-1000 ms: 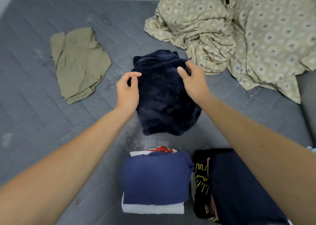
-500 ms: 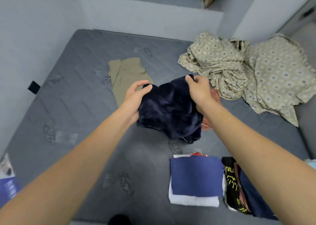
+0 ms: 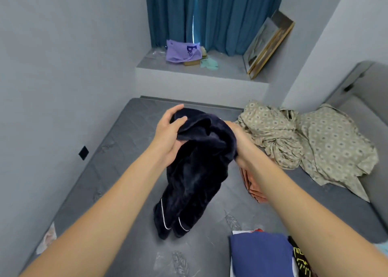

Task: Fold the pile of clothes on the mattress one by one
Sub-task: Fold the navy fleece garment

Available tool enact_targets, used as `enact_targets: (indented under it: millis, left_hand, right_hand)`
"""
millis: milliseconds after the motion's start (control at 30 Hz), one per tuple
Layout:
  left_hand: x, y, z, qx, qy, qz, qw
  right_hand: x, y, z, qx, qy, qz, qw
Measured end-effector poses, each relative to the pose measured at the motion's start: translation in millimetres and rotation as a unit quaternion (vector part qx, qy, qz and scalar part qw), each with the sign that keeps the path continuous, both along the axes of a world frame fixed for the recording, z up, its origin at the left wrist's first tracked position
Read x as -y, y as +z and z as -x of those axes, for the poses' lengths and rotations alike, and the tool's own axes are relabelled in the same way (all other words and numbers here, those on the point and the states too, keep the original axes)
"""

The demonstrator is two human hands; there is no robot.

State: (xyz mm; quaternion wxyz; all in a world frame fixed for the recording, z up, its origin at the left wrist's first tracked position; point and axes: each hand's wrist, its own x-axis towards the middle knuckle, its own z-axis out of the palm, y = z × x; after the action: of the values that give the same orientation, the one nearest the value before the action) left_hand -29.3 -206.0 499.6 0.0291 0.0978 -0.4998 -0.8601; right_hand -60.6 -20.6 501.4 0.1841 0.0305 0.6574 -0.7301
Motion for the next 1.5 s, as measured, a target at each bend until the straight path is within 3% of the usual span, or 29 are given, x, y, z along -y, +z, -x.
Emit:
enact_targets:
  millis: [133, 200, 300, 400, 633, 833, 967, 1033, 1133, 1267, 1333, 1433, 1500]
  left_hand:
    - [3, 23, -21, 0.006, 0.062, 0.009, 0.998]
    - [2, 26, -36, 0.017, 0.078, 0.006, 0.997]
    - [-2, 26, -62, 0.013, 0.089, -0.008, 0.996]
    - [1, 22, -92, -0.005, 0.08, 0.035, 0.996]
    - [31, 20, -130, -0.012, 0.126, 0.196, 0.972]
    - [67, 36, -150, -0.032, 0.145, 0.258, 0.955]
    - [93, 52, -175, -0.121, 0.039, 0.326, 0.937]
    - [109, 54, -188, -0.133, -0.047, 0.387, 0.911]
    - [135, 49, -201, -0.076, -0.177, 0.472, 0.86]
    - [173, 27, -209, -0.019, -0.247, 0.533, 0.809]
    - [183, 17, -215, -0.004, -0.229, 0.502, 0.834]
    - [186, 16, -221, -0.028, -0.108, 0.385, 0.916]
    - [191, 23, -218, -0.064, -0.043, 0.374, 0.924]
  right_hand:
    - [12, 21, -48, -0.035, 0.177, 0.121, 0.976]
    - [15, 18, -59, -0.078, 0.214, 0.143, 0.963]
    - [26, 9, -74, -0.151, 0.185, 0.028, 0.971]
    - [37, 0, -86, -0.207, 0.116, -0.098, 0.967]
    - [37, 15, -106, -0.256, 0.037, -0.124, 0.958]
    - [50, 57, -112, -0.357, -0.004, -0.211, 0.91]
    - [70, 99, -120, -0.417, -0.025, -0.243, 0.875]
    - [81, 120, -126, -0.442, -0.029, -0.253, 0.86]
    - [89, 142, -131, -0.464, -0.024, -0.292, 0.836]
    - [81, 157, -132, -0.461, -0.057, -0.324, 0.824]
    - [74, 157, -132, -0.456, -0.061, -0.347, 0.817]
    - [60, 151, -133, -0.449, -0.069, -0.37, 0.811]
    - [48, 146, -135, -0.437, -0.072, -0.378, 0.813]
